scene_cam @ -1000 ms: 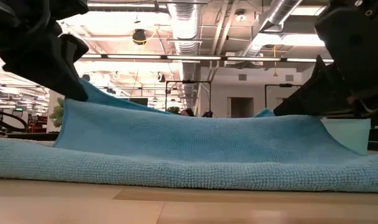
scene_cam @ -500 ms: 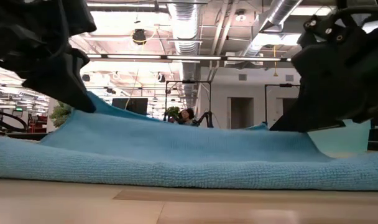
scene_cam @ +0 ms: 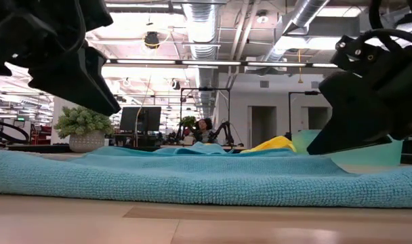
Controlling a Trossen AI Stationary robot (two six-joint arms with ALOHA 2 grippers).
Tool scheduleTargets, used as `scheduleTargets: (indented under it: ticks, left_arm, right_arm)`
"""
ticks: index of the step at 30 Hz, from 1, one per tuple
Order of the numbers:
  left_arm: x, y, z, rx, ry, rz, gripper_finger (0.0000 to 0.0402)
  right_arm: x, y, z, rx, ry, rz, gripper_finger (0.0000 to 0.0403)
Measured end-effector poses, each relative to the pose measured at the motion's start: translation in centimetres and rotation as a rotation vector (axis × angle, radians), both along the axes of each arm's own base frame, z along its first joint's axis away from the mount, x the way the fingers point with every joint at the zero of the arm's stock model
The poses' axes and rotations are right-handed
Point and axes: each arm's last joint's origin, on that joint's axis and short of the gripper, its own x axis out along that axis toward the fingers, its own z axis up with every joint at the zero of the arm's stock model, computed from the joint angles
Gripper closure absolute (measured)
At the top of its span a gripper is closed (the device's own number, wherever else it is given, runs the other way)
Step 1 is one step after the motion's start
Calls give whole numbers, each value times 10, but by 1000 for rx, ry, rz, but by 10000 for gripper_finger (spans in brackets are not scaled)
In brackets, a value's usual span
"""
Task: Fold microfiber towels
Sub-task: Fold the blue microfiber cloth
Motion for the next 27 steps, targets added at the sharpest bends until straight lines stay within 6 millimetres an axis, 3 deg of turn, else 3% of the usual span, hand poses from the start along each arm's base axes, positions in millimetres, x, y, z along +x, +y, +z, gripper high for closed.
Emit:
scheduleTargets:
  ticks: [7, 11, 18, 23, 27]
  left_arm:
    - [0, -12, 2, -92, 10, -143, 230]
    - [-7, -30, 3, -152, 35, -293, 242]
    - [-26, -61, 9, -134, -34, -459, 252]
    - [-31, -67, 6, -65, -50, -461, 252]
    - [-27, -72, -9, -48, -27, -464, 252]
  right_arm:
    - [-11, -1, 9, -45, -54, -32, 230]
    - [-22, 32, 25, -144, -195, 167, 222]
    - [-38, 91, 41, -137, -245, 491, 222]
    - [-22, 100, 26, -99, -212, 583, 222]
    - [-8, 97, 5, -87, -167, 613, 223]
